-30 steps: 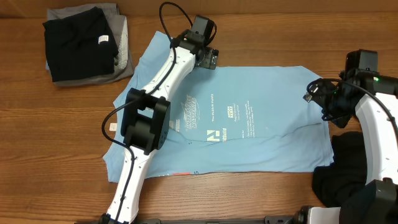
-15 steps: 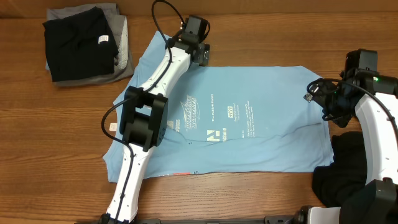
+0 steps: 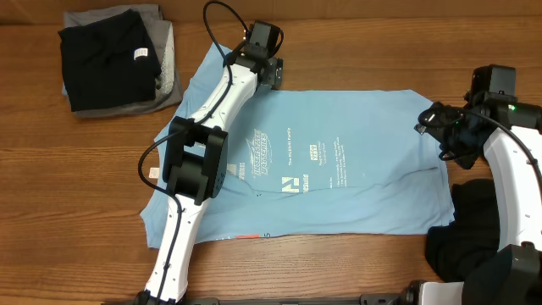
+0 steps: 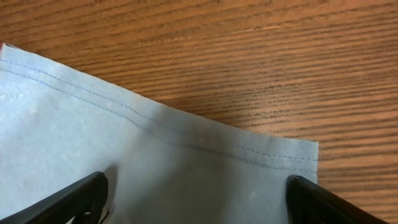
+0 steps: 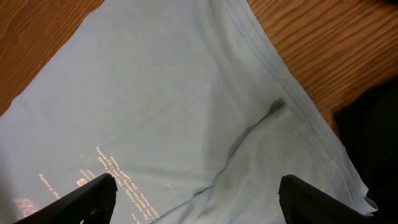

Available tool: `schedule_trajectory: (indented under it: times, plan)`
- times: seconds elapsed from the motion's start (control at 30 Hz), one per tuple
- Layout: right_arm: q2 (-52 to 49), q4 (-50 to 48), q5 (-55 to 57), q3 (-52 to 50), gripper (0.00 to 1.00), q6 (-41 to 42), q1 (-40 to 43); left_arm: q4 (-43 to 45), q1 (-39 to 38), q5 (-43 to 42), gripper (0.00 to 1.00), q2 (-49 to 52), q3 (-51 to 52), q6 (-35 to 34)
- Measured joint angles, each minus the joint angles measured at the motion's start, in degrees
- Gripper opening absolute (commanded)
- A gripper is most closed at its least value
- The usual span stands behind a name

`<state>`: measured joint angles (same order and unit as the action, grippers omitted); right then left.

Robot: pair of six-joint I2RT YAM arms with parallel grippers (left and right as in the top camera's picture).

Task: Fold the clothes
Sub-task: 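Grasp the upper left sleeve with left gripper and upper right corner with right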

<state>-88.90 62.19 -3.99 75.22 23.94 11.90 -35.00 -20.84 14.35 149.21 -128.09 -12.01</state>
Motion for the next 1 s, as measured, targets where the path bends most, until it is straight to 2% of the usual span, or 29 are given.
schedule_trajectory:
  times: [0.17,0.27,0.33,0.4,0.47,0.57,0.67,0.87,0.9,1.0]
  plan:
    - [0.0,-0.09,0.0,0.0,0.88,0.0,0.0,2.1,0.0,-0.9,0.95,0.44,0.0,-0.04]
    - [0.0,-0.35,0.0,0.0,0.88,0.02,0.0,2.82,0.02,-2.16,0.9,0.66,0.0,-0.09]
    - [0.0,-0.81,0.02,0.0,0.88,0.02,0.0,2.97,0.24,-2.71,0.82,0.72,0.0,-0.31]
    - [0.0,-1.18,0.0,0.0,0.88,0.0,0.0,2.95,0.37,-3.08,0.65,0.72,0.0,-0.42]
    - [0.0,-1.64,0.0,0.0,0.88,0.04,0.0,2.91,0.39,-3.21,0.56,0.72,0.0,-1.07]
    - [0.0,-2.36,0.0,0.0,0.88,0.0,0.0,2.78,0.74,-3.43,0.55,0.72,0.0,-1.14]
    - [0.0,-2.51,0.0,0.0,0.88,0.02,0.0,2.6,1.05,-3.45,0.47,0.74,0.0,-1.2]
    - [0.0,-2.93,0.0,0.0,0.86,0.04,0.0,2.47,1.88,-3.85,0.07,0.83,0.0,-1.57]
    - [0.0,-3.34,0.0,0.0,0.86,0.0,0.0,2.47,2.05,-3.89,0.04,0.85,-0.02,-1.46]
    - [0.0,-4.74,0.04,0.0,0.86,0.0,0.0,2.45,2.1,-3.85,0.04,0.87,-0.11,-1.33]
